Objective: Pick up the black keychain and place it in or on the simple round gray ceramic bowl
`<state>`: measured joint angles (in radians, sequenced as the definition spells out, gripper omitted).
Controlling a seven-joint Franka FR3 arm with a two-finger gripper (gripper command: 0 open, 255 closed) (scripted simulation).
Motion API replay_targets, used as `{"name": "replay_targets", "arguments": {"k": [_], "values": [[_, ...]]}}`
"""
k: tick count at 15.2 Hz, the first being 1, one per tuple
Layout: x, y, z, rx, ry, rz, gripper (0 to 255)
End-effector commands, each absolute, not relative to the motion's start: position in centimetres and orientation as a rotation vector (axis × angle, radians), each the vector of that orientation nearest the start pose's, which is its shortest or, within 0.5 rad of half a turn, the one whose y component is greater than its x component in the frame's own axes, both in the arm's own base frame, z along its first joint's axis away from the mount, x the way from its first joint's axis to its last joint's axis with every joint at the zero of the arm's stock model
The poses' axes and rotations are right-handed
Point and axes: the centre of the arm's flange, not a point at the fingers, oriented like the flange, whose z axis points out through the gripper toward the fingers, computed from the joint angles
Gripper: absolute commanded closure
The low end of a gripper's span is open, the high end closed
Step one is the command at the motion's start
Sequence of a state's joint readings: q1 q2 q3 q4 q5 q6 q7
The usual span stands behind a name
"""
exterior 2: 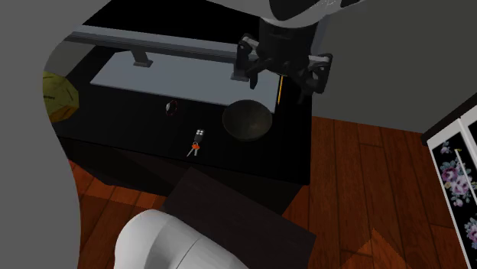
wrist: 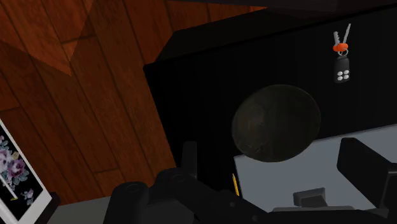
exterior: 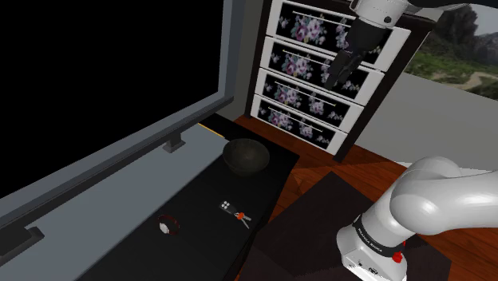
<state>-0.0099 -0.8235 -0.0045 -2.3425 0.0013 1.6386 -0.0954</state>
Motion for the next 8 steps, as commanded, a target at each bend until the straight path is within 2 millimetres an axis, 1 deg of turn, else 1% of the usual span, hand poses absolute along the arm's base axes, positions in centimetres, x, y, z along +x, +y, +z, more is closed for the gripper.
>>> {"name": "replay_targets", "arguments": {"k": [1, 8], "values": [[30.4, -0.5, 61.5, -3.135, -0.129, -0.188, 0], [31.2, 5.0, 54.1, -3.135, -0.125, -0.166, 0]]}}
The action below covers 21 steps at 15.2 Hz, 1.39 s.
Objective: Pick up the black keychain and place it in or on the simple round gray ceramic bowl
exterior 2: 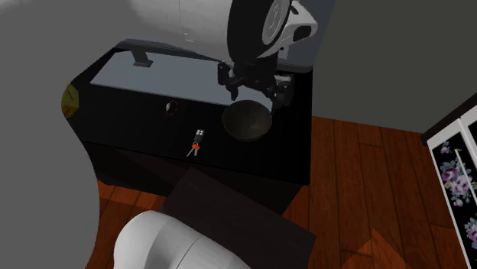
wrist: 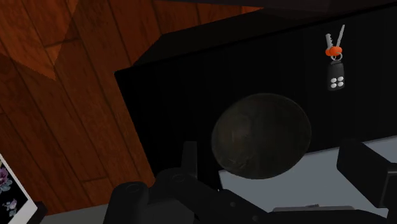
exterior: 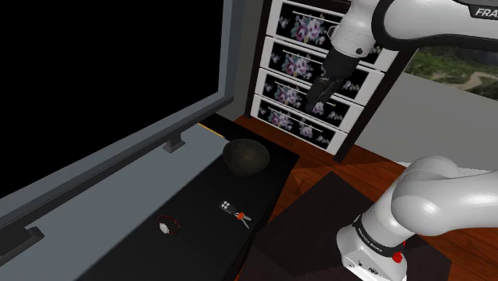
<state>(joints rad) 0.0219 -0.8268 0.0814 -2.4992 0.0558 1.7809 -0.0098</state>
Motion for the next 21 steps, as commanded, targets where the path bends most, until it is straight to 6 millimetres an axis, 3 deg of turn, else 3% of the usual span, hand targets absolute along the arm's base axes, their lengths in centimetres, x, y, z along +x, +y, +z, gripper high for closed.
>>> {"name": "replay_targets", "arguments": {"k": [1, 21], "values": [[31.3, 5.8, 53.0, -3.135, -0.124, -0.163, 0], [33.1, 21.5, 31.9, -3.135, -0.112, -0.102, 0]]}}
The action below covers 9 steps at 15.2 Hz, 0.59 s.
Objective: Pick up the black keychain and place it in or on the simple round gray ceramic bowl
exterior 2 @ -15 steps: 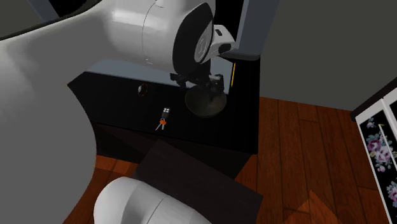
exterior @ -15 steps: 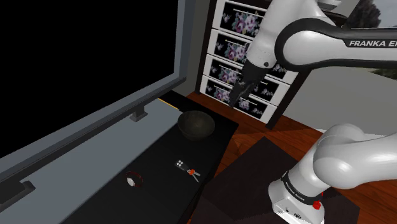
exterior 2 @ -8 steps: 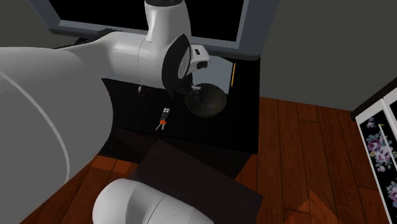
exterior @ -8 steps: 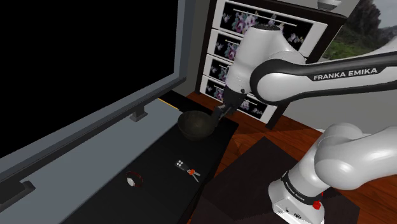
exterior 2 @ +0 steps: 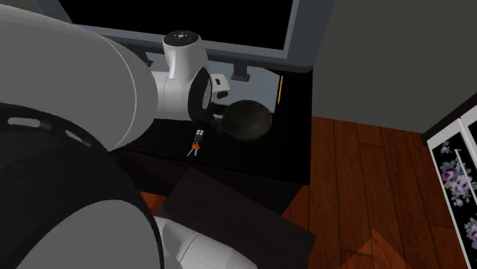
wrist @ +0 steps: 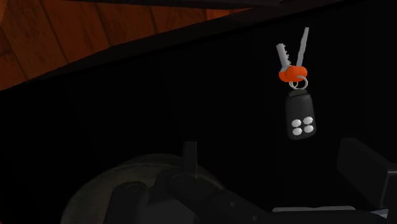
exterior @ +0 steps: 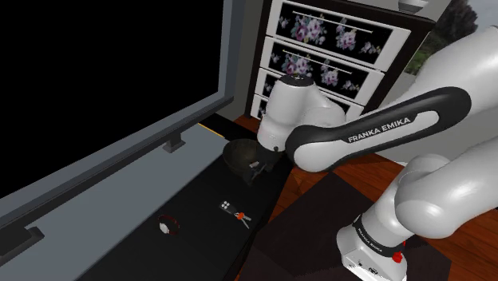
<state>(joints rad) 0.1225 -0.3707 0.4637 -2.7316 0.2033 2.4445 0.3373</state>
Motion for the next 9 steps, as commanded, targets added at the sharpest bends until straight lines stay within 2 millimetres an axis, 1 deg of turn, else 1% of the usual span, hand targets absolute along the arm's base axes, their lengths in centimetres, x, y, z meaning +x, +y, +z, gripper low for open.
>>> {"name": "replay_targets", "arguments": {"k": [1, 8, 9], "values": [[33.1, 22.3, 30.9, -3.134, -0.112, -0.099, 0], [33.6, 27.8, 23.5, -3.134, -0.108, -0.077, 0], [33.6, 28.2, 22.9, -3.134, -0.107, -0.075, 0]]}}
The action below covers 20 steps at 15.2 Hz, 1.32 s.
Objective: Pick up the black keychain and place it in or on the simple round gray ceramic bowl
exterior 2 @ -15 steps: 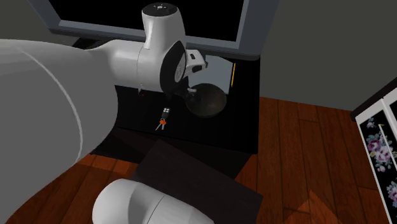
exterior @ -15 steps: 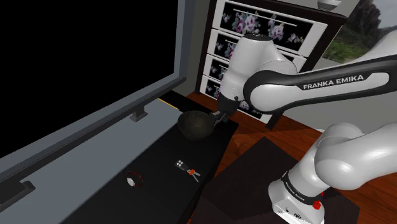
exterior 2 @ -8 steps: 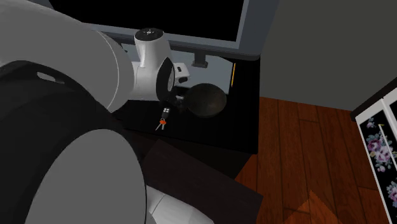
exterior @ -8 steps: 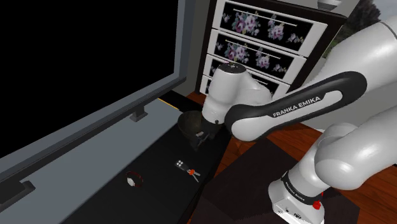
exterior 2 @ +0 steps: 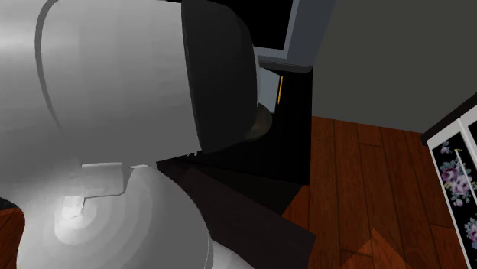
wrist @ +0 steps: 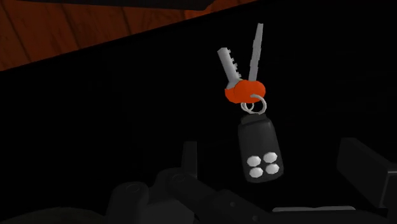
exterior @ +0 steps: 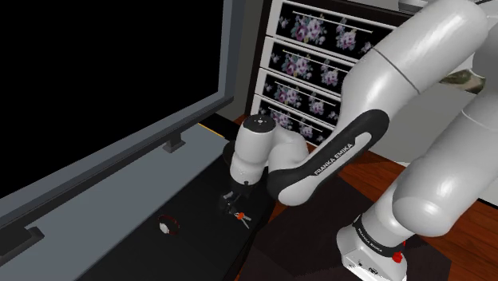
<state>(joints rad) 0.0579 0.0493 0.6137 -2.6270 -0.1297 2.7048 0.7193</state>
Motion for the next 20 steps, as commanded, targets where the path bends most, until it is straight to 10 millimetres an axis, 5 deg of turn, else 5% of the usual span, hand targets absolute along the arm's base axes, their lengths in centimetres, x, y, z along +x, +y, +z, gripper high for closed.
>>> {"name": "replay_targets", "arguments": {"k": [1, 8, 15, 16, 20], "values": [[33.6, 28.2, 22.4, -3.134, -0.107, -0.075, 0], [33.8, 28.2, 19.0, -3.134, -0.107, -0.075, 0], [33.8, 28.2, 19.0, -3.134, -0.107, -0.075, 0], [33.8, 28.2, 19.0, -3.134, -0.107, -0.075, 255], [33.8, 28.2, 18.9, -3.134, -0.107, -0.075, 255]]}}
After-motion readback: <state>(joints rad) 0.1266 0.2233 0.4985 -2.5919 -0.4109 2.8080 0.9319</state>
